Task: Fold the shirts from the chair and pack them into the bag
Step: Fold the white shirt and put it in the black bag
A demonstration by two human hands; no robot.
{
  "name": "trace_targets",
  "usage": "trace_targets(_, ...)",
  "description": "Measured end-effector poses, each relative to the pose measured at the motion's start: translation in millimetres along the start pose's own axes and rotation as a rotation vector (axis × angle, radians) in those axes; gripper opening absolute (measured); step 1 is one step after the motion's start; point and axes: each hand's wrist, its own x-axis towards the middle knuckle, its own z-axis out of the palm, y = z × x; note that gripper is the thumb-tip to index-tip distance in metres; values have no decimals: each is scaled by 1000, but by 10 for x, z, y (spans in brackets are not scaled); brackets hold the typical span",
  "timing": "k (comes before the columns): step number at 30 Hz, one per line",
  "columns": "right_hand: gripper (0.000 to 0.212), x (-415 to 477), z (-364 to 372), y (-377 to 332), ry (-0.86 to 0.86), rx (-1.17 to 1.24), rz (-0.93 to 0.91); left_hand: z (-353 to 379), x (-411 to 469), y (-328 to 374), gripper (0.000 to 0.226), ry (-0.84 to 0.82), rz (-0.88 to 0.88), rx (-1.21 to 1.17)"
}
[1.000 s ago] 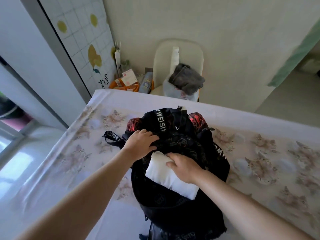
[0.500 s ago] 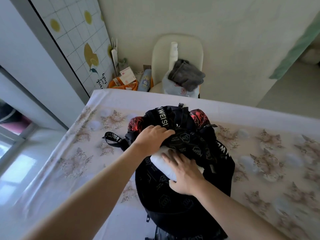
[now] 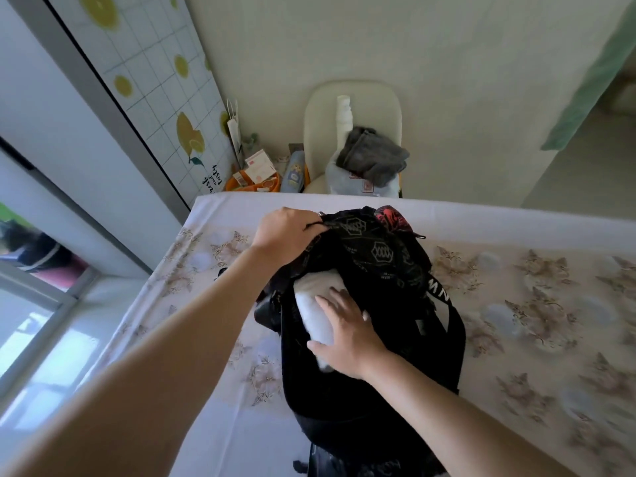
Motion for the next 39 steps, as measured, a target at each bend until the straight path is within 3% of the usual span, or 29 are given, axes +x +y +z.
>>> trace_targets(2, 103, -147, 59, 111, -95, -184, -21, 14, -23, -29, 26, -4, -27, -23)
trace_targets(5, 102, -209, 190, 177, -111, -265, -6, 8, -32, 24, 24, -4, -21, -50)
trace_targets(9, 93, 219, 258, 125, 33, -164, 52, -40, -70, 25, 19, 1, 7, -94)
trace_targets(14, 94, 798, 232, 43, 80, -137, -54, -74, -62, 20, 13, 16, 58, -146)
trace_targets(18, 89, 556, 393, 81, 378, -107, 81, -73, -63, -27, 12, 83, 25, -188)
trace_targets(23, 73, 726, 499, -75, 321, 19, 165, -41, -59, 53, 13, 50, 37, -202)
trace_targets(29, 78, 1093, 372, -331, 225, -135, 247, -34, -50, -50, 13, 51, 30, -193)
trace_targets(33, 83, 930, 515, -313, 333, -129, 139, -57, -55, -119, 14, 44, 0, -189)
trace_targets(39, 81, 779, 223, -167, 84, -59, 34, -32, -105, 40, 22, -25, -68, -77)
